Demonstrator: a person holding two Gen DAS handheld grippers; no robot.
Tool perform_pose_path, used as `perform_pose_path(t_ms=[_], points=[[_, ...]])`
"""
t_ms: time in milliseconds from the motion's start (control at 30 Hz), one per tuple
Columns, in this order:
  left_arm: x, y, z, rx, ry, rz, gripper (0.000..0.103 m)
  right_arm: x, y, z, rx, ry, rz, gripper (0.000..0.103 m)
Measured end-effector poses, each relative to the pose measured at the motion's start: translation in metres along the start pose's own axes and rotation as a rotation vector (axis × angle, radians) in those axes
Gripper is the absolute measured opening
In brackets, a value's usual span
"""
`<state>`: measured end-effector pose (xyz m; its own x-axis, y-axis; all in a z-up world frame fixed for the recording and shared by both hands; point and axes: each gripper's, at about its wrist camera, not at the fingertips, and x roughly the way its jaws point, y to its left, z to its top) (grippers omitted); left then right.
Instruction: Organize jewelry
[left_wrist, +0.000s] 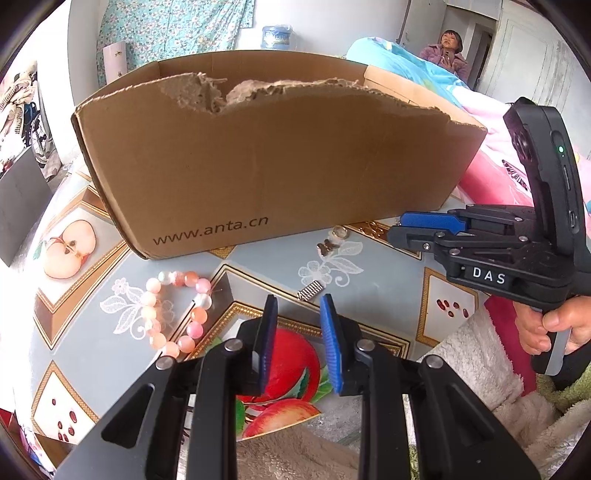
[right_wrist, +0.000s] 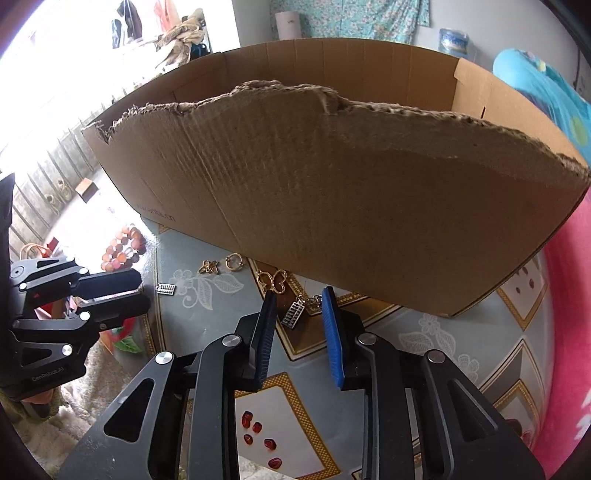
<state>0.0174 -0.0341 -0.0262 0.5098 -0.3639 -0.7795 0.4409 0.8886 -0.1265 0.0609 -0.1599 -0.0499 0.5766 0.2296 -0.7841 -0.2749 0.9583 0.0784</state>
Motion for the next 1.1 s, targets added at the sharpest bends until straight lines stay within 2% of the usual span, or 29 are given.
perform_pose_path(t_ms=[33,100,233,767,1100], points=[[-0.001,0.001,-0.001,-0.004,-0.003,-0.002,0.023,0.001,0.004,0.001,-0.003,0.004,-0.011,0.015],[-0.002,0.002,-0.001,-0.011,-0.006,-0.006,0.023,0.001,0.002,0.003,0.015,0.015,-0.001,0.004],[-0.006,0.004,-0.003,-0.016,-0.015,-0.014,0.023,0.000,-0.012,0.004,0.093,0.016,0.067,0.000],[-0.007,0.002,-0.005,0.003,-0.011,0.008,0.023,-0.037,-0.063,0.003,0.246,-0.069,0.216,0.000],[0.004,-0.001,0.006,-0.024,-0.011,-0.005,0.023,-0.035,-0.062,-0.008,0.270,-0.066,0.247,0.000]])
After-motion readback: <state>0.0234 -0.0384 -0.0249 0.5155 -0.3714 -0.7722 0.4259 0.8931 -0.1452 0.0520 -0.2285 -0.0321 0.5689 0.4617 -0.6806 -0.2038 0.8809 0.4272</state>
